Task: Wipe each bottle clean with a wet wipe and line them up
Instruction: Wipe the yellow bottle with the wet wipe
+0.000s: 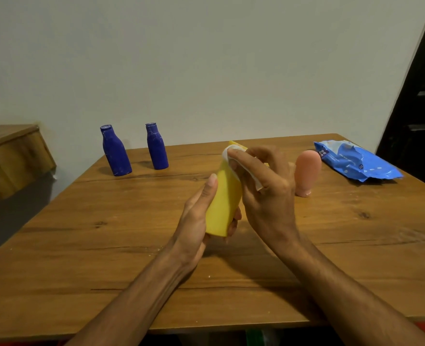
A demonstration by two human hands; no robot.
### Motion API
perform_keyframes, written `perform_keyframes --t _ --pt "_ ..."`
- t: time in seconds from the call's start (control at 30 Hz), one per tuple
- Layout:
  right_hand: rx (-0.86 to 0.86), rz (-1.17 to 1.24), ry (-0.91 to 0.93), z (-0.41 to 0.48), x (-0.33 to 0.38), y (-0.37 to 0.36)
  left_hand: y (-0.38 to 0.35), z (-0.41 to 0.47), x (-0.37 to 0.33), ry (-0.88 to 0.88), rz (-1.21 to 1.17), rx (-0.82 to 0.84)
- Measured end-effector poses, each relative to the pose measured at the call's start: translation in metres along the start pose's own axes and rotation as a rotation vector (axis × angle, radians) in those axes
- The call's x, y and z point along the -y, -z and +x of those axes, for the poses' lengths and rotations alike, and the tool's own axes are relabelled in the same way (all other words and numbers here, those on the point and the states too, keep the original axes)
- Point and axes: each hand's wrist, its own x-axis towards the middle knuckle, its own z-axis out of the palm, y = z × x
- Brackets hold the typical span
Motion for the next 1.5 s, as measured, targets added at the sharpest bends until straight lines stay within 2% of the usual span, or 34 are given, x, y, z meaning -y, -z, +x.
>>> perform_keyframes --t 0.1,0.17,0.3,0.4,0.57,0.77,0.93,1.03,1.23,1.4,1.5 --pt "-0.036 0.105 -0.094 0.002 -0.001 0.000 -0.002 0.000 0.001 -0.005 0.031 0.010" --pt "-0.001 0.117 -0.091 0.001 0.001 0.000 -0.002 -0.001 0.001 -0.002 0.007 -0.008" --pt "0.145 -0.028 0.078 -0.007 0.009 -0.003 0.001 0.000 -0.001 0.001 -0.079 -0.068" --pt "0.149 -0.086 0.127 -0.006 0.008 -0.004 0.000 0.001 -0.001 0.004 -0.121 -0.065" --pt "0.028 0.083 -0.051 0.000 0.003 0.002 0.002 0.001 0.000 0.035 -0.107 -0.011" --pt "0.055 0.116 -0.042 -0.001 0.002 0.002 0.001 0.001 -0.003 0.078 -0.237 0.012" --pt "-0.071 0.267 -0.246 0.008 0.002 0.005 0.000 0.000 -0.006 0.160 -0.263 0.081" --pt "-0.014 0.287 -0.283 0.006 0.005 0.004 0.002 0.000 -0.008 0.160 -0.297 0.064" --pt "0.246 0.374 -0.292 -0.008 0.006 -0.005 0.004 0.004 -0.007 0.106 -0.398 -0.024" --pt "0.072 0.248 -0.277 0.001 0.006 0.000 0.003 0.002 -0.006 0.160 -0.357 0.022" --pt "0.051 0.260 -0.326 0.002 0.005 0.000 0.002 0.003 -0.004 0.162 -0.340 0.011"
